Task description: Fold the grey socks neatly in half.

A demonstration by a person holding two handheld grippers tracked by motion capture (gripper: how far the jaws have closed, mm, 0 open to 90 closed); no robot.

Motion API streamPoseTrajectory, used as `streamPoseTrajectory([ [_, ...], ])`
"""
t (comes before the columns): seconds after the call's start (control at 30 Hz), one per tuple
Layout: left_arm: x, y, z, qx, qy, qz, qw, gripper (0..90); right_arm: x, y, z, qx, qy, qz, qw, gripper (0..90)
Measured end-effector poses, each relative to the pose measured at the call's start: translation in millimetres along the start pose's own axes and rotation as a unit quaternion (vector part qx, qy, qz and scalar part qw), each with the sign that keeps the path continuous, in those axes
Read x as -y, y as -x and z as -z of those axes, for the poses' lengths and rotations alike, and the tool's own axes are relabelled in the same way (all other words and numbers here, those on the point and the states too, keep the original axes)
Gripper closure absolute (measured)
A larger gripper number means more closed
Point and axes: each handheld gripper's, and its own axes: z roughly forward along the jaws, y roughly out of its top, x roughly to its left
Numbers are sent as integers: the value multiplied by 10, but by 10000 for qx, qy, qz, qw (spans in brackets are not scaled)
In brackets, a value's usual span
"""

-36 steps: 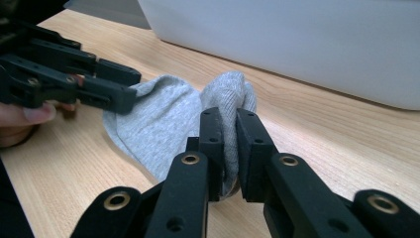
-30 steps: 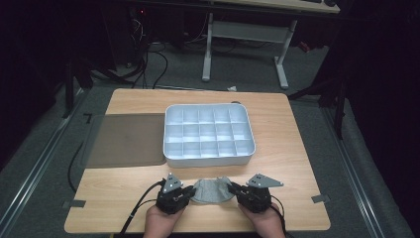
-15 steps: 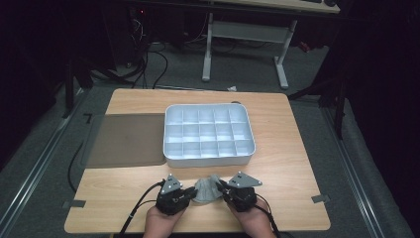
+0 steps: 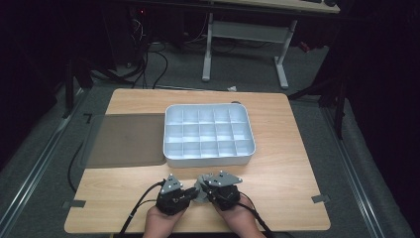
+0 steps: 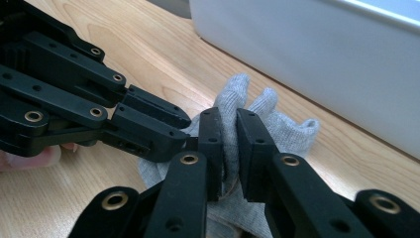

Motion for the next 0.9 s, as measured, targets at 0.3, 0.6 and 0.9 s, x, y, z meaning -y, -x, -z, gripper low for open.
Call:
streamPoseTrajectory([
  [0.3,-2,0,-3,-23,-10,11,10000,790,-69,40,160,-123,309,-75,9994,764],
  [0.6,-2,-3,-6,-2,-14,23,10000,774,-10,62,327,-42,397,-107,9991,719],
  [0.9,1,0,-2,32,-13,-3,10000,763,148,65,100,-96,12,-269,9996,678],
])
